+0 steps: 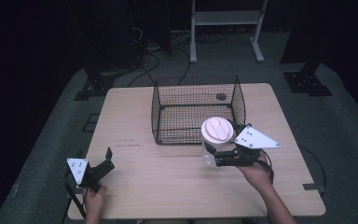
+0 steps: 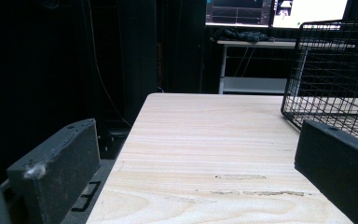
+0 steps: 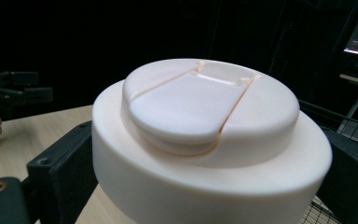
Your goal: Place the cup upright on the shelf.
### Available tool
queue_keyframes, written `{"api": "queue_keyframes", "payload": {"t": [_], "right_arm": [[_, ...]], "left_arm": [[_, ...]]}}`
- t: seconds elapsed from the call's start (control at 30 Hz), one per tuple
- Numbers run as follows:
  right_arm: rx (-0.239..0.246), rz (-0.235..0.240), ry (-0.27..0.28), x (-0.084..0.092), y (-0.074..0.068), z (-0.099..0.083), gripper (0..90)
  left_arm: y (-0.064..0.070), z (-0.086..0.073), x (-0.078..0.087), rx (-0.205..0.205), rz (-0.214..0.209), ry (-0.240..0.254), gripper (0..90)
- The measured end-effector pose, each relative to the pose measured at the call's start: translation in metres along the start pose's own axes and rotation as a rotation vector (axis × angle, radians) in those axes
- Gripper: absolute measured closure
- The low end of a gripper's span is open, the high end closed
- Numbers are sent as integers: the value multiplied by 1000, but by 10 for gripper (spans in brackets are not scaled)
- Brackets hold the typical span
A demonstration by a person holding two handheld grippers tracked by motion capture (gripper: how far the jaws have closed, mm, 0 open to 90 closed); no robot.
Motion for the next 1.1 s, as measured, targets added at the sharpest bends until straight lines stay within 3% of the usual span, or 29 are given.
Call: {"api": "queue_keyframes", "payload": {"t": [0.63,1.1], "right_arm": [[35,19,11,-8,13,48,44],[45,1,-1,-30,31,77,44]], "left_arm": [[0,0,0,1,-2,1,0],[0,0,0,1,-1,0,0]]}}
Point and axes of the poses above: each handheld gripper's, and its own axes: x roughly backward along the jaws, z roughly out of its top, y roughly to its right, the point moved 5 cm from there along -x, roughly forward along the jaws, and after that the axes turned 6 degrees about -y, right-handed, at the moved point
